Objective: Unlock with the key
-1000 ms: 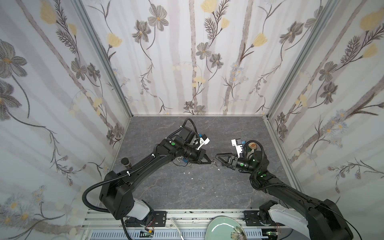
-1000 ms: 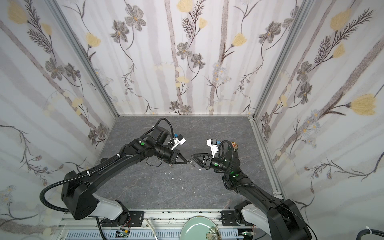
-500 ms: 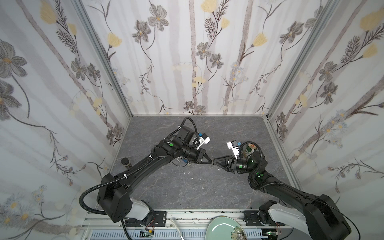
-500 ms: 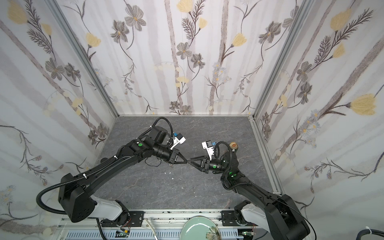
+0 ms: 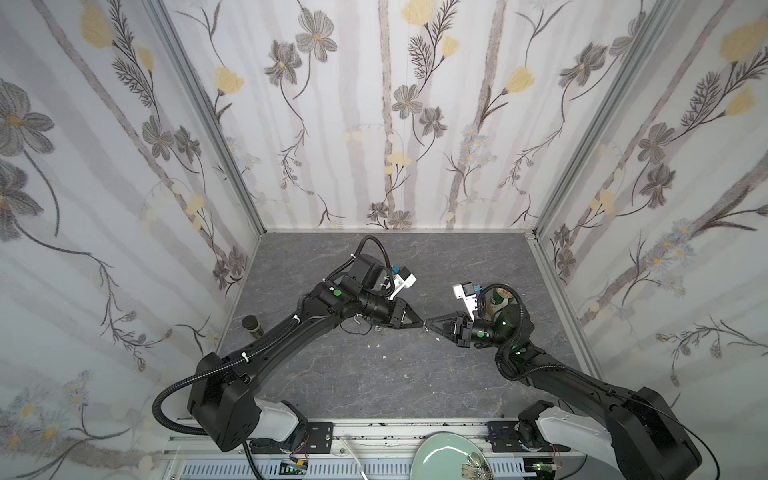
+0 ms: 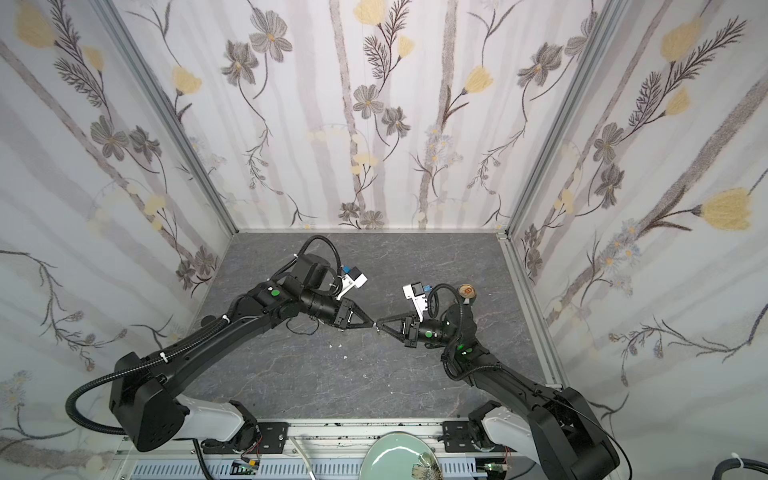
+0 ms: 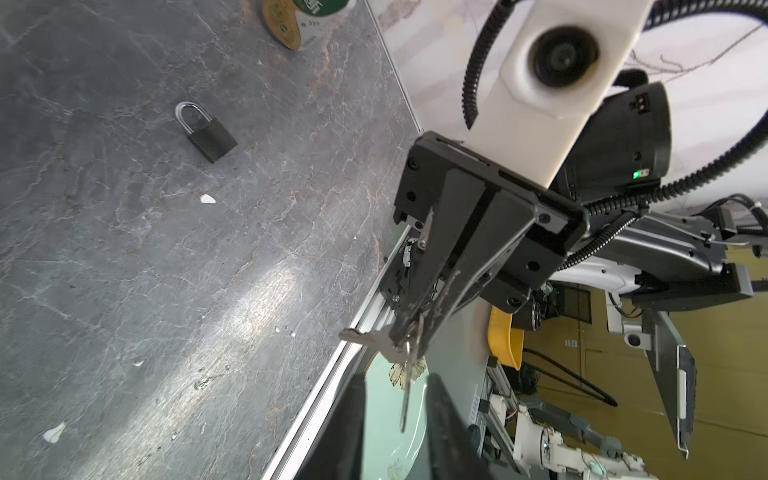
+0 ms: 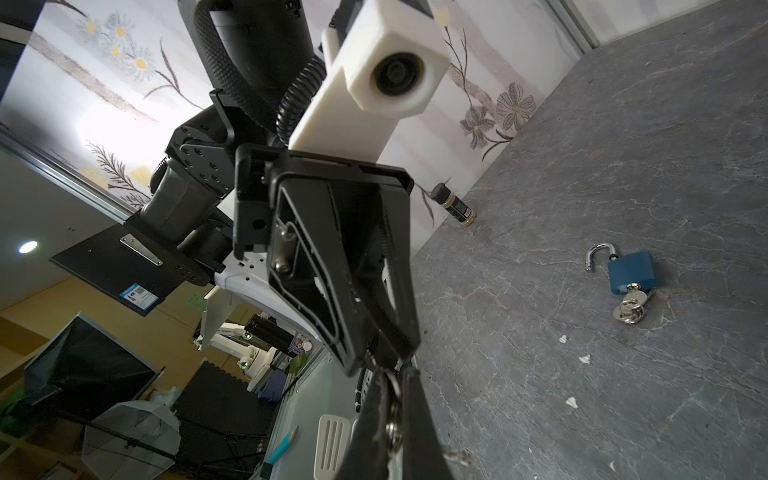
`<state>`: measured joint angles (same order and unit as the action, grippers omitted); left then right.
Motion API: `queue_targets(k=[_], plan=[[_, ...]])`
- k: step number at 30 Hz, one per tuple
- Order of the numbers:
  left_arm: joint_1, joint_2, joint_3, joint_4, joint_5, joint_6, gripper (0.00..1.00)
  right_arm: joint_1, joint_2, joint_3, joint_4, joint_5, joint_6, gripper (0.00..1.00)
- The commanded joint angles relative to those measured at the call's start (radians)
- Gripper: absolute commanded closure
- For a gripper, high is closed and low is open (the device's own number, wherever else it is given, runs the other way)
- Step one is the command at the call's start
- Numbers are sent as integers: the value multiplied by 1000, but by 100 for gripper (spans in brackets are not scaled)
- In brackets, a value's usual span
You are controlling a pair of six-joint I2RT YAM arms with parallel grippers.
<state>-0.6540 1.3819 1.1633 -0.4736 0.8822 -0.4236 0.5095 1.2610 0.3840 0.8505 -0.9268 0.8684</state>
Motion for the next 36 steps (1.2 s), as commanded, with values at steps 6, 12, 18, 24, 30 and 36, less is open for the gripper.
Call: queue_targets(k=[6, 12, 18, 24, 30, 36], plan=[[115, -91, -128, 229, -135, -238, 52, 43, -103, 88, -368, 316, -292, 100], [168, -113, -201, 315, -202, -388, 51, 139, -141, 152, -511, 561, -451, 100], [168, -163, -273, 480, -189, -471, 52, 139, -123, 118, -353, 544, -334, 100], [143, -200, -365, 740, -190, -562, 50, 137, -44, 78, -110, 543, -43, 100], [78, -200, -385, 838, -245, -552, 47, 143, 74, 48, 196, 500, 196, 100], [45, -178, -379, 866, -266, -550, 49, 167, 136, 65, 285, 499, 252, 100]])
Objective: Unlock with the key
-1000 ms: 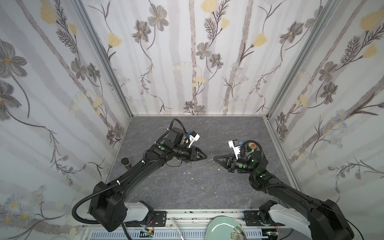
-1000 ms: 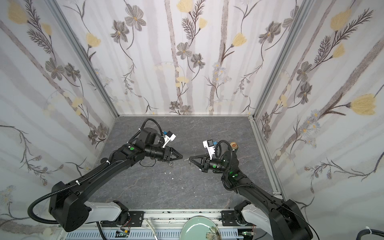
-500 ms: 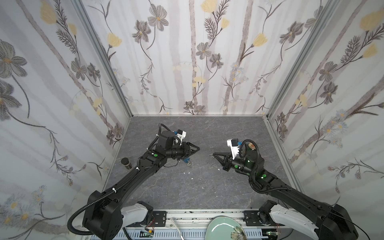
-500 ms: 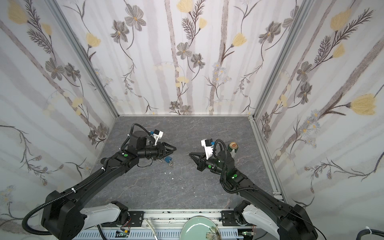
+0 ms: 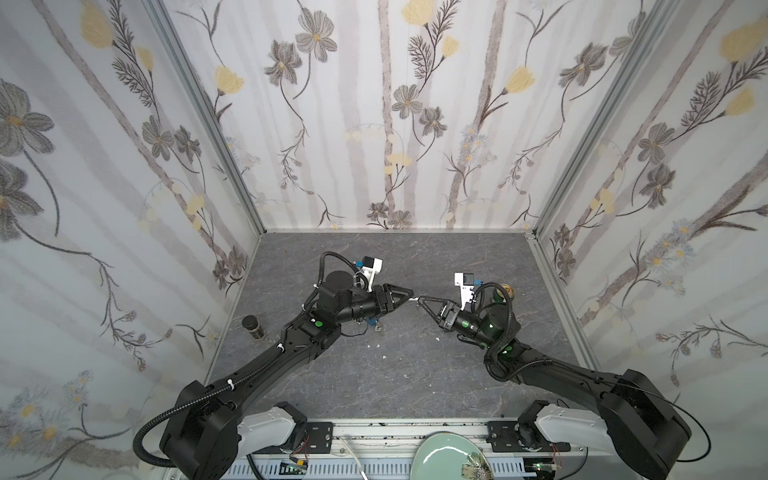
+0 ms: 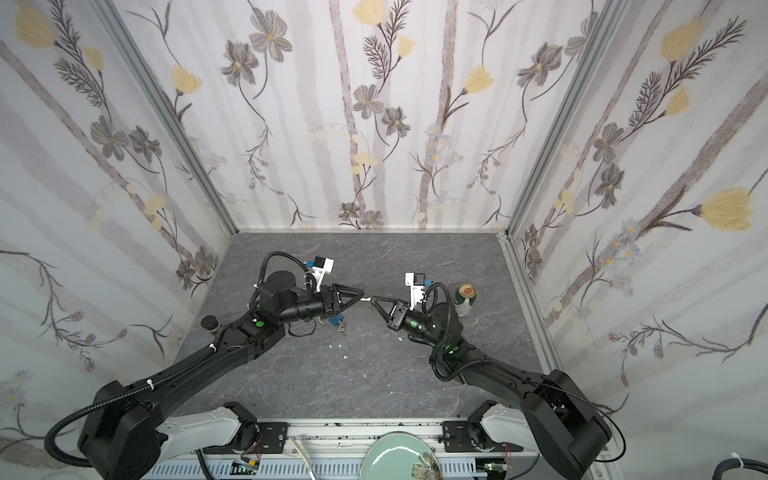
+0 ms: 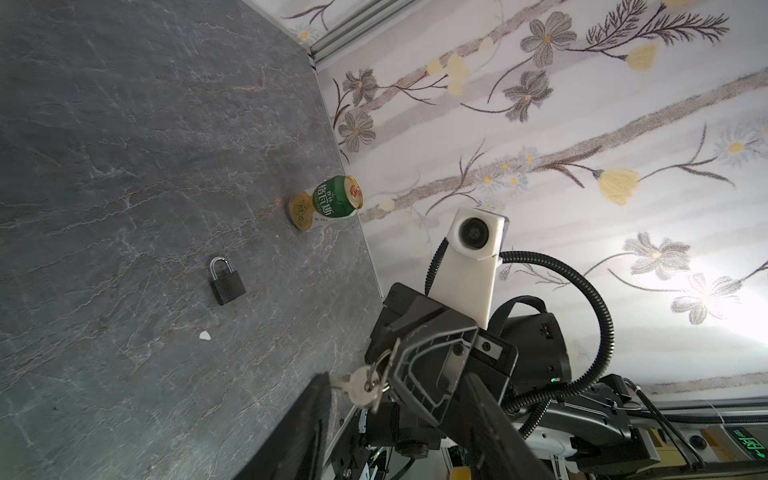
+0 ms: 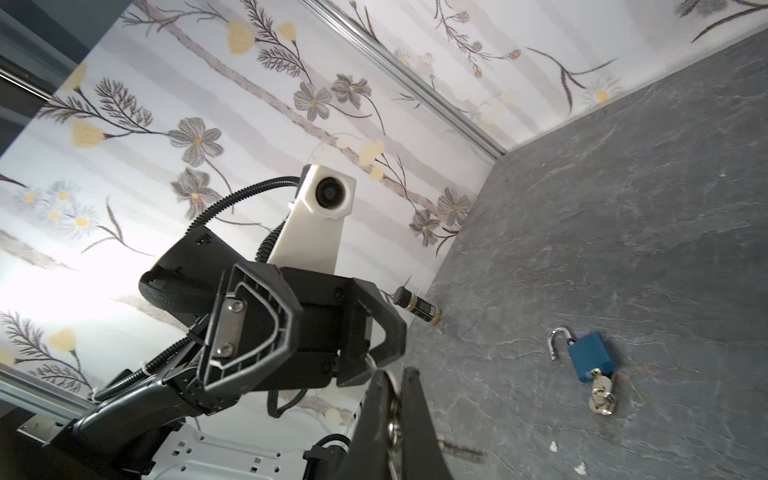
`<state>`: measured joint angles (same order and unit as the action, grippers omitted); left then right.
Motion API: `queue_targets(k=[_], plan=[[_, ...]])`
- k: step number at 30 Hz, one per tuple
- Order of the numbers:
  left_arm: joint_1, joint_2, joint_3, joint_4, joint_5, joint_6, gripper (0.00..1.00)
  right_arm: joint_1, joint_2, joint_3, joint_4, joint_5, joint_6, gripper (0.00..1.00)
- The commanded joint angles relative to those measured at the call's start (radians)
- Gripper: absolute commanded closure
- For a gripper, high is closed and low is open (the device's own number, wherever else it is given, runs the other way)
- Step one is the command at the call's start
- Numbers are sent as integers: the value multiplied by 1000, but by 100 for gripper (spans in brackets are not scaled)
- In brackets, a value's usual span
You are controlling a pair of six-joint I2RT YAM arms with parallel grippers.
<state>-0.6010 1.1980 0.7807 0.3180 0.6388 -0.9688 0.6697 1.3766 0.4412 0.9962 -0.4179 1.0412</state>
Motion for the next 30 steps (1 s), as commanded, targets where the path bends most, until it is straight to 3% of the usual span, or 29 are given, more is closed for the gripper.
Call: queue_targets(k=[1, 5, 12, 17, 23, 27, 30], plan=[[-11, 6, 2, 80, -29, -6, 50, 8, 33, 6, 160, -13, 96, 100], [-23, 6, -1, 100, -48, -7, 55, 12, 80, -3, 255, -16, 151, 100], [-34, 12, 3, 112, -47, -13, 74, 20, 131, -9, 340, 4, 204, 100], [-40, 18, 8, 106, -45, -11, 96, 22, 139, -10, 342, 21, 209, 100], [-40, 19, 21, 65, -55, 8, 100, 21, 134, -2, 313, 9, 194, 100], [-29, 15, 64, -68, -69, 65, 100, 18, 97, -10, 207, 10, 133, 77], [-6, 27, 102, -153, -27, 102, 100, 9, 42, -21, 89, 3, 61, 66]])
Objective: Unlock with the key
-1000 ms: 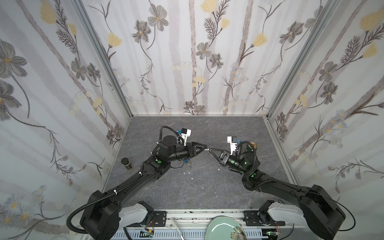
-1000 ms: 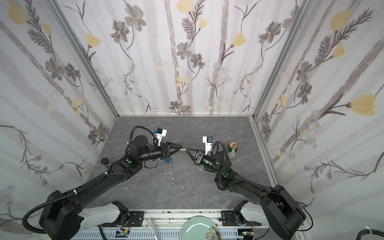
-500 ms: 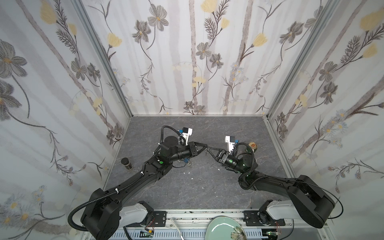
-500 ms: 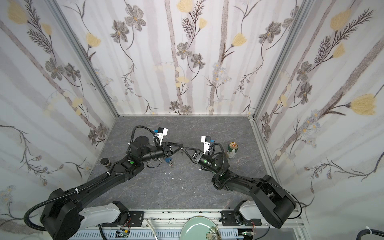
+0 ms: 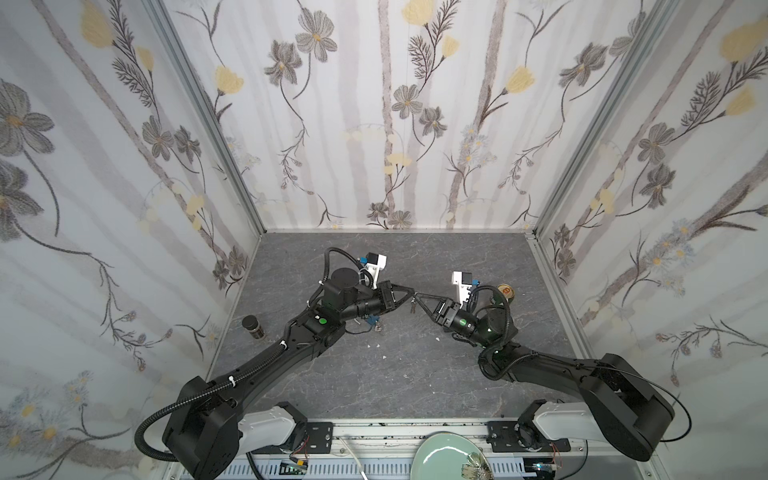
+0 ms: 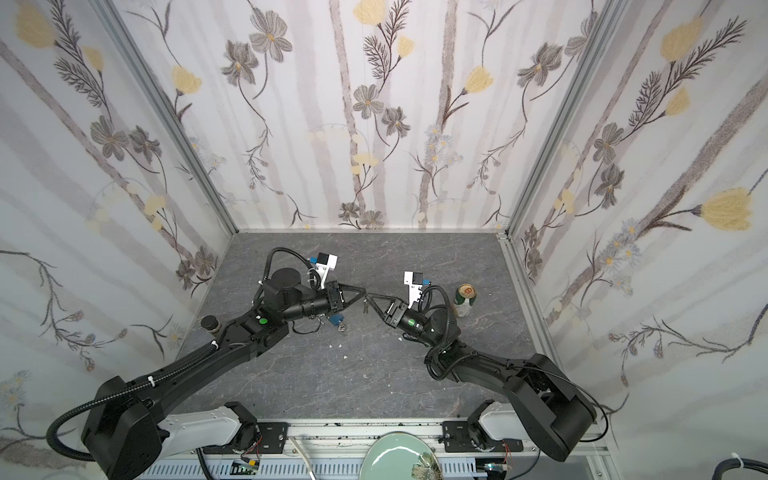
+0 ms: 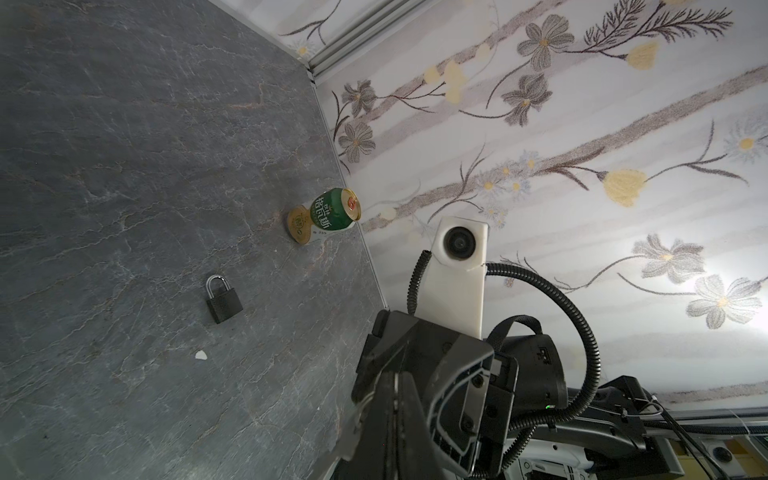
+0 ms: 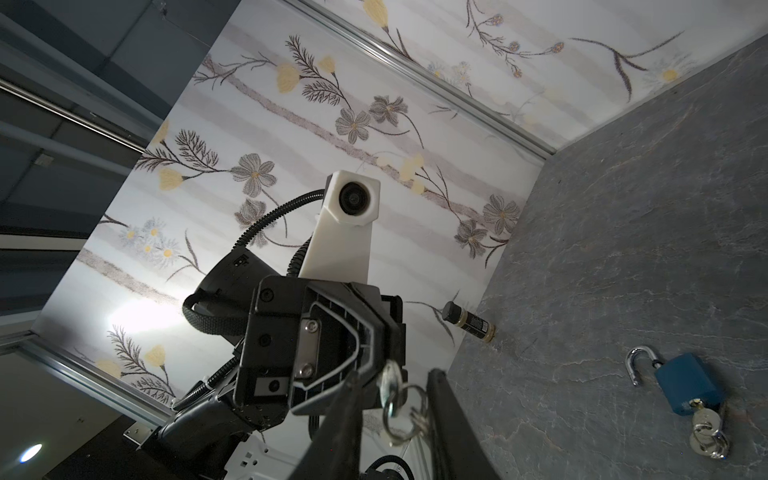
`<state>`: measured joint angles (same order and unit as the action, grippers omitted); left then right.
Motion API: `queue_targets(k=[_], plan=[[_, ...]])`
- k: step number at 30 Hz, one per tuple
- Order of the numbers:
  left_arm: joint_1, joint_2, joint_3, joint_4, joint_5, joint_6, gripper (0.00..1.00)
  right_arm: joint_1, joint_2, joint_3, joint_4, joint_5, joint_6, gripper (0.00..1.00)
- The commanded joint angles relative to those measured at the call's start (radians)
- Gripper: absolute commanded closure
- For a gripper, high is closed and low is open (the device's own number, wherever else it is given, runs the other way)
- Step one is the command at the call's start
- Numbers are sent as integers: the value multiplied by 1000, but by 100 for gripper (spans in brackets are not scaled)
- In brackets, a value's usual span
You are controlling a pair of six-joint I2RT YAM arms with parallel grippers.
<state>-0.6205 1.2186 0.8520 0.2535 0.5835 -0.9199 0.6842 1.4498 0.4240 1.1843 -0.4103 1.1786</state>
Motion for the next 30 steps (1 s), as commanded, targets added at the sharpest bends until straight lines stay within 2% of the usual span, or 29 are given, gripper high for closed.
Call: queue_targets(k=[1, 8, 11, 14, 21, 24, 30], plan=[[23, 16, 51, -133, 51, 72, 100, -11, -52, -5, -148, -9, -105, 64], [42, 104, 195, -447, 167, 234, 100, -77, -175, -7, -389, -51, -229, 61], [42, 108, 196, -431, 210, 233, 100, -105, -203, -23, -362, -98, -221, 60], [41, 102, 183, -381, 232, 207, 100, -113, -199, -24, -303, -150, -204, 54], [34, 98, 151, -253, 281, 140, 100, -110, -113, -38, -56, -228, -99, 48], [29, 96, 145, -236, 286, 133, 100, -103, -70, -29, 15, -250, -64, 52], [26, 88, 135, -223, 285, 128, 100, -79, 2, -2, 107, -292, -22, 68]])
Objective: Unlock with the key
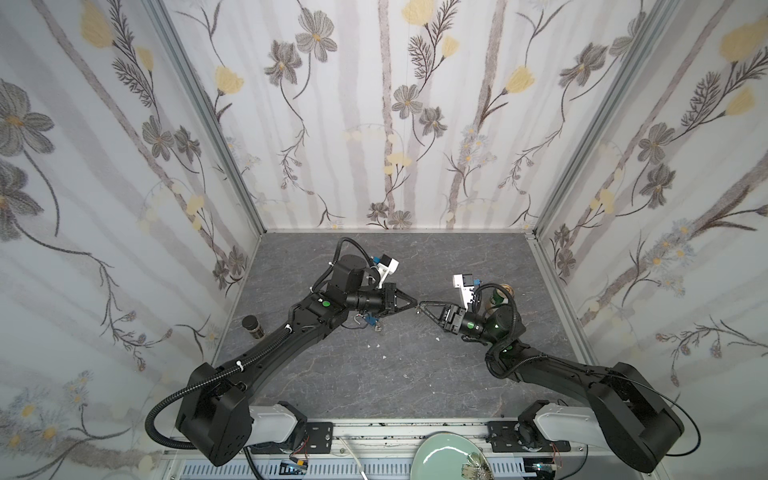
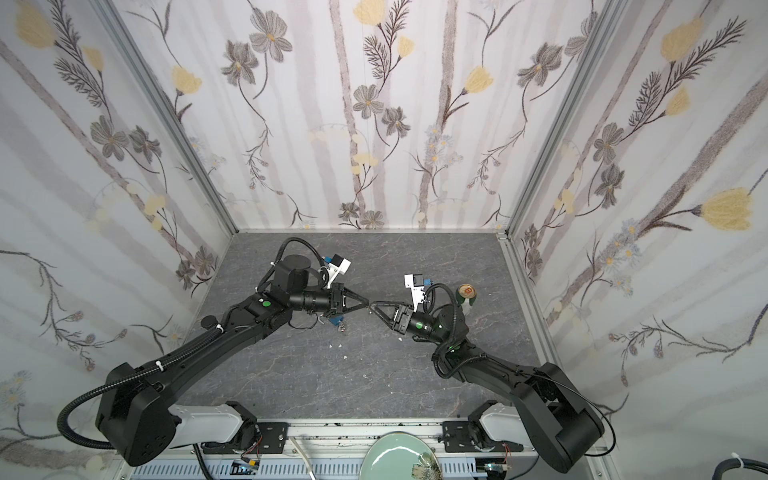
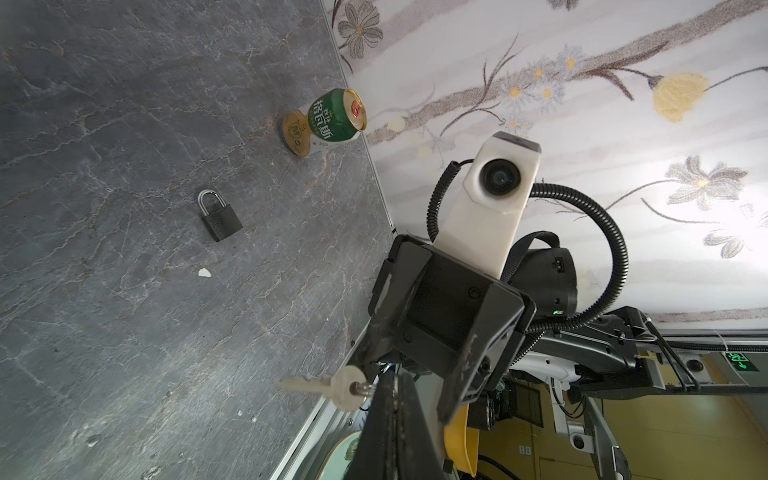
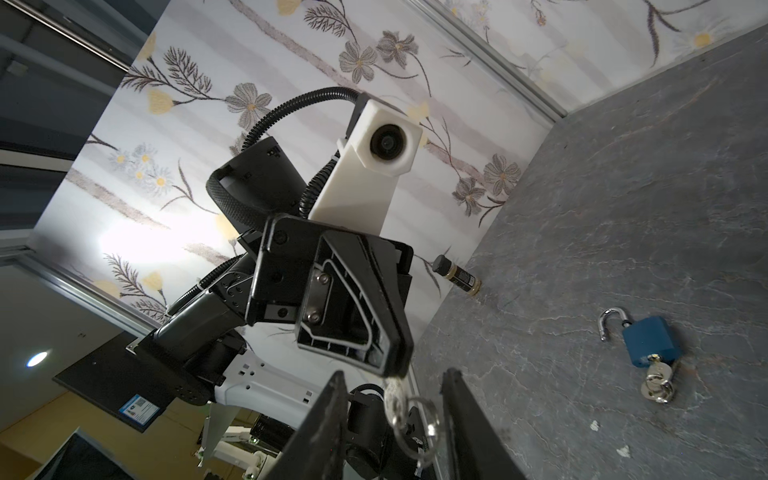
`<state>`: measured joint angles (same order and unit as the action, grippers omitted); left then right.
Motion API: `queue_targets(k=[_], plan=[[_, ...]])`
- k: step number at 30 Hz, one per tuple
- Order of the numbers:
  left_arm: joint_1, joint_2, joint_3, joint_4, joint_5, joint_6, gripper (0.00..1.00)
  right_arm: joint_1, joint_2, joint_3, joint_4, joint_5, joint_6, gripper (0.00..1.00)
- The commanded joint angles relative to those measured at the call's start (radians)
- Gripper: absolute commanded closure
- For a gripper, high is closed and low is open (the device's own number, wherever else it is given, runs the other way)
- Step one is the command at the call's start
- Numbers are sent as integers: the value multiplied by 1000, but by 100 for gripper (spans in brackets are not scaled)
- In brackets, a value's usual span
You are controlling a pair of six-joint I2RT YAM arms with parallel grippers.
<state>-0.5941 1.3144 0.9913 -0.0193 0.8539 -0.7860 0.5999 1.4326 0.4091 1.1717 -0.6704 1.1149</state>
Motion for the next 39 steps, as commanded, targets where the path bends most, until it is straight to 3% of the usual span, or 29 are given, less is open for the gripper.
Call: queue_targets(k=[1, 4, 9, 17, 22, 39], plan=[[0, -9, -6, 51, 15, -6, 100, 8, 26, 13, 134, -34, 50, 70], [0, -10, -9, 53, 13, -4, 100, 8, 38, 13, 162, -45, 66, 78], [0, -10, -12, 51, 7, 1, 100, 9, 38, 12, 163, -59, 68, 75], [0, -14, -11, 50, -10, 3, 100, 8, 38, 4, 158, -82, 69, 84], [0, -15, -14, 51, -13, 1, 100, 11, 36, 3, 164, -86, 69, 100], [0, -19, -17, 61, -35, -12, 100, 18, 38, 1, 166, -87, 61, 100]])
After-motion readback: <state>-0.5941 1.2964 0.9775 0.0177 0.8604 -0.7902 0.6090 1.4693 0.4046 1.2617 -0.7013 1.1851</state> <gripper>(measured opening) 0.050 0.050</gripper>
